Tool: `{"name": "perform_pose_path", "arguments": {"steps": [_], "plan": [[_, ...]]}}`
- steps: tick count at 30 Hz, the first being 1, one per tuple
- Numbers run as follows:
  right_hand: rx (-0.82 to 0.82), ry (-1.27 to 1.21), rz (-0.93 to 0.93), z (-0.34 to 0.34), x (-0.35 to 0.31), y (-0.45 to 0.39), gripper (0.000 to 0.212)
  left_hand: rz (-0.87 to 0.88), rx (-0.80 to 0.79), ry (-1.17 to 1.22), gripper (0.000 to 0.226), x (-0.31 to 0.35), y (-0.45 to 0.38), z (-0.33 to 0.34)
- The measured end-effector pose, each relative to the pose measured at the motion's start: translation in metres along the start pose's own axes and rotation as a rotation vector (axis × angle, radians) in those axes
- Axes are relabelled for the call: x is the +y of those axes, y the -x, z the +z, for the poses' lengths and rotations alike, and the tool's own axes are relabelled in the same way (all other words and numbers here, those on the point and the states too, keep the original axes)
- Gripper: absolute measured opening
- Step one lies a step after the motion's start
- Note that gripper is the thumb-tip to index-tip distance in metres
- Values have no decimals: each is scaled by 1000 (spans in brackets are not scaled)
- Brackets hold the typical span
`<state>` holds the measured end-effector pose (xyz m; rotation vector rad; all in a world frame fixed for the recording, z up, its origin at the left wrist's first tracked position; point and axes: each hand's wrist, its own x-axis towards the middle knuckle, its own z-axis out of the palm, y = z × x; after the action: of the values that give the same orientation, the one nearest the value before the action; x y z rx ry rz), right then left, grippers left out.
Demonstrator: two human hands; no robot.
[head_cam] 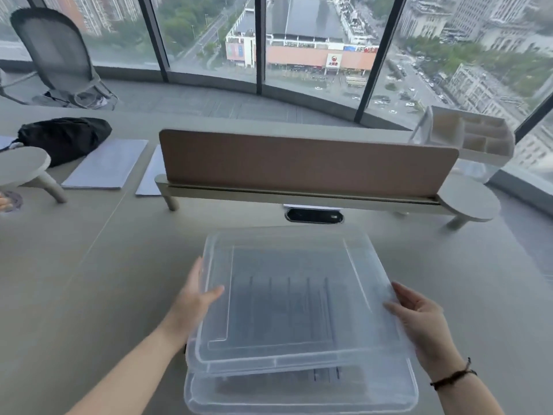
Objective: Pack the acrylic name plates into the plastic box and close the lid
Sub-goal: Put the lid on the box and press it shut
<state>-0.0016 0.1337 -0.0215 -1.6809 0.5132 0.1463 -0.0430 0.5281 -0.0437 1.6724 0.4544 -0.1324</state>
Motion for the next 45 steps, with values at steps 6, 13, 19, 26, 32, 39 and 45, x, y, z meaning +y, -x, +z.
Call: {"name": "perform_pose_path", "arguments": {"steps": [6, 13, 19, 26, 32, 39, 45], "plan": [[147, 245, -78, -12, 24, -2, 12, -14, 122, -170, 63, -11, 12, 18], [239, 268, -92, -6, 32, -7, 23, -37, 135, -279, 55, -15, 23, 18], [207, 248, -79, -5, 40, -5, 24, -62, 153, -335, 53, -19, 29, 19], [97, 188, -54, -3, 46, -7, 20, -73, 188, -408, 52, -23, 32, 22], [22, 212, -73, -6, 42, -4, 24, -85, 215, -445, 51, -35, 36, 23], [14, 280, -171, 5, 48, -1, 35, -50, 335, -653, 47, -46, 27, 21], [28, 403, -201, 15, 48, -26, 31, -50, 330, -558, 49, -37, 5, 16]]}}
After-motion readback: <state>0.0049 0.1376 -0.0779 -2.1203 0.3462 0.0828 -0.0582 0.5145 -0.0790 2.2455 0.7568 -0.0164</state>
